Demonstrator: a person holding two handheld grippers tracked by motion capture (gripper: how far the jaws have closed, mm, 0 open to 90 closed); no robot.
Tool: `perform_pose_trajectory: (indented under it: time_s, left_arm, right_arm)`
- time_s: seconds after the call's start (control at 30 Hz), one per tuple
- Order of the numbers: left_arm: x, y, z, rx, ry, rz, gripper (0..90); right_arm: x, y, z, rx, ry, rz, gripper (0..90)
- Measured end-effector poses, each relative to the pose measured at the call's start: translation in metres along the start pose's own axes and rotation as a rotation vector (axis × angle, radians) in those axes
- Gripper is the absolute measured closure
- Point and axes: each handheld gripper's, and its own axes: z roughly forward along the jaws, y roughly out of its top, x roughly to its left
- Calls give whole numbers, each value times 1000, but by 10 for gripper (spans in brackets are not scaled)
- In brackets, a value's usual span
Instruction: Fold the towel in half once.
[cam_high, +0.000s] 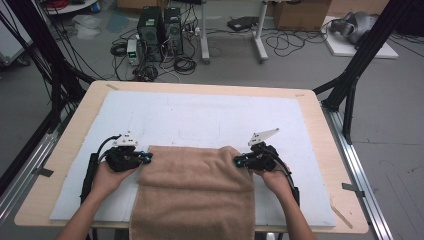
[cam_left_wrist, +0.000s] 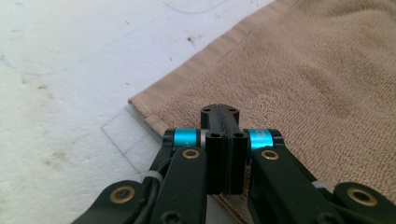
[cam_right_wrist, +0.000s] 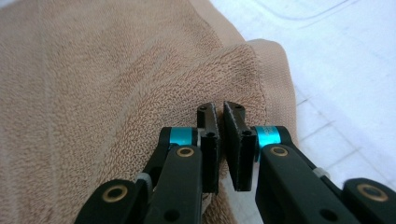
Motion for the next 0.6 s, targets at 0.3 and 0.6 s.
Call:
perform_pose_trajectory:
  time_s: [0.3,0.6]
  left_arm:
    - [-17,5,-32,-87,2,39,892]
    - [-74,-25,-91,-153,-202,173,892]
  right_arm:
    - [18,10,-33,-50,17,-67,849]
    - [88,-11,-78,-122,122,-236,839]
